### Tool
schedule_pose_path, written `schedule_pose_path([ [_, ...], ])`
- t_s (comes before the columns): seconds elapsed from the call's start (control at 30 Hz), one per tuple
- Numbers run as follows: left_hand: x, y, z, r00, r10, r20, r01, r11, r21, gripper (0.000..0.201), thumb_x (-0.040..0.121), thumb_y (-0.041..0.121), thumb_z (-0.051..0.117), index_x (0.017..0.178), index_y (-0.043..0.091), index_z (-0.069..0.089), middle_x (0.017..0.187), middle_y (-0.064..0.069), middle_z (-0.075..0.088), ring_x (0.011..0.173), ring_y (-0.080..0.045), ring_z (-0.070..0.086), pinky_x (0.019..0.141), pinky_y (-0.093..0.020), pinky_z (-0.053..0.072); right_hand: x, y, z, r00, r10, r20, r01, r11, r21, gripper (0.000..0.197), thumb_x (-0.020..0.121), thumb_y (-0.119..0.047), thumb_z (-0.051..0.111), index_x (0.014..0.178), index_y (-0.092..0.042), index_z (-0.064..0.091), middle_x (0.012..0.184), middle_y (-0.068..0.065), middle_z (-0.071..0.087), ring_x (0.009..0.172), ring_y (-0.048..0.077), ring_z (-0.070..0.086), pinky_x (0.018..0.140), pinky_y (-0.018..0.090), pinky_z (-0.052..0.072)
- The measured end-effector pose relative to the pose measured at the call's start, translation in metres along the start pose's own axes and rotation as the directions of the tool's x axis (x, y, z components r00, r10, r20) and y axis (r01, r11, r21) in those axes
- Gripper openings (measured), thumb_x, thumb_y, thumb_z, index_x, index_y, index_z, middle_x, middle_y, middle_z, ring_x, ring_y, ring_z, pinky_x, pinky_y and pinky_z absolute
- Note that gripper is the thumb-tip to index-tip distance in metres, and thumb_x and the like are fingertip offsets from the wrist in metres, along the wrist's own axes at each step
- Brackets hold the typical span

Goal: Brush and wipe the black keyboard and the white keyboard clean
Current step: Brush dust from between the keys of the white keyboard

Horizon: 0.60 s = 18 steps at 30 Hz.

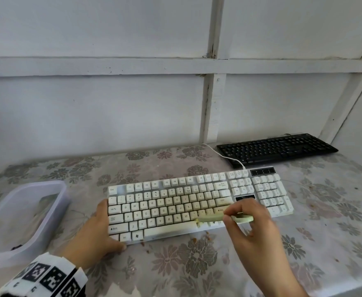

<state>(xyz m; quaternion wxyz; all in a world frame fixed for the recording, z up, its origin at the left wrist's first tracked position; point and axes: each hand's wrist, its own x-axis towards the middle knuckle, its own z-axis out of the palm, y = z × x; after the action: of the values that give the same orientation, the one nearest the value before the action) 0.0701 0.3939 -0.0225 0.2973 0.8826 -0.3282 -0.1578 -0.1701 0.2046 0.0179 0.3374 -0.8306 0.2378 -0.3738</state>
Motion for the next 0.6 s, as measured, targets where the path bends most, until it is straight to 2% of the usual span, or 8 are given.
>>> schedule_pose_path([
  [0.07,0.001,-0.002,0.0,1.0,0.003,0.002,-0.003,1.0,0.0,0.107,0.054,0.017,0.086,0.138,0.019,0.02,0.119,0.009,0.041,0.109,-0.011,0.046,0.087,-0.023,0.04,-0.001,-0.003,0.002,1.0,-0.024,0.013,0.023,0.995,0.101,0.021,0.08,-0.015,0.068,0.078,-0.032,0.057,0.091,-0.016,0.06,0.089,0.008,0.056,0.071,0.017,0.043],
  [0.13,0.001,-0.003,0.0,1.0,0.001,0.004,-0.001,1.0,0.006,0.109,0.052,0.018,0.086,0.138,0.019,0.02,0.121,0.008,0.041,0.11,-0.012,0.046,0.089,-0.025,0.042,-0.001,-0.003,0.002,0.997,0.011,0.078,-0.027,0.979,0.203,0.027,0.081,-0.009,0.069,0.08,-0.034,0.059,0.088,-0.012,0.061,0.089,0.011,0.058,0.075,0.021,0.045],
  [0.2,0.001,-0.003,0.0,1.0,-0.003,0.003,0.003,1.0,0.005,0.111,0.051,0.019,0.086,0.14,0.02,0.019,0.125,0.006,0.041,0.111,-0.014,0.047,0.091,-0.027,0.043,0.001,0.002,-0.003,0.996,0.045,0.077,-0.058,0.983,0.176,0.027,0.08,-0.006,0.069,0.077,-0.032,0.06,0.089,-0.012,0.061,0.09,0.009,0.058,0.076,0.022,0.046],
  [0.3,0.001,-0.003,0.0,1.0,-0.01,0.008,0.01,1.0,0.0,0.111,0.051,0.018,0.086,0.139,0.02,0.019,0.125,0.005,0.045,0.108,-0.013,0.05,0.086,-0.024,0.045,0.005,0.015,-0.016,0.995,0.102,-0.007,-0.102,0.994,0.048,0.031,0.08,-0.004,0.068,0.07,-0.032,0.057,0.086,-0.013,0.061,0.089,0.008,0.057,0.079,0.027,0.047],
  [0.43,0.002,-0.003,0.001,1.0,-0.004,0.008,0.004,1.0,-0.011,0.11,0.051,0.017,0.086,0.139,0.02,0.02,0.122,0.007,0.044,0.107,-0.011,0.049,0.079,-0.019,0.041,0.006,0.012,-0.025,0.995,0.056,-0.088,-0.054,0.998,0.021,0.032,0.079,-0.002,0.068,0.07,-0.03,0.056,0.096,-0.02,0.058,0.091,0.008,0.054,0.072,0.017,0.04],
  [0.53,0.0,-0.002,0.001,1.0,0.006,0.005,-0.006,1.0,0.007,0.109,0.054,0.016,0.086,0.14,0.019,0.018,0.118,0.011,0.038,0.105,-0.009,0.045,0.073,-0.014,0.036,0.0,0.0,-0.011,0.999,0.028,0.022,-0.032,0.984,0.176,0.027,0.08,-0.01,0.069,0.08,-0.035,0.059,0.092,-0.012,0.061,0.088,0.009,0.058,0.076,0.022,0.046],
  [0.6,-0.001,0.0,0.0,1.0,0.008,0.001,-0.008,1.0,0.027,0.109,0.055,0.017,0.086,0.14,0.019,0.018,0.117,0.011,0.036,0.105,-0.009,0.044,0.073,-0.016,0.036,-0.005,0.001,-0.003,0.997,0.0,0.076,-0.014,0.984,0.178,0.022,0.081,-0.018,0.068,0.082,-0.037,0.058,0.088,-0.011,0.061,0.087,0.01,0.059,0.075,0.023,0.047],
])
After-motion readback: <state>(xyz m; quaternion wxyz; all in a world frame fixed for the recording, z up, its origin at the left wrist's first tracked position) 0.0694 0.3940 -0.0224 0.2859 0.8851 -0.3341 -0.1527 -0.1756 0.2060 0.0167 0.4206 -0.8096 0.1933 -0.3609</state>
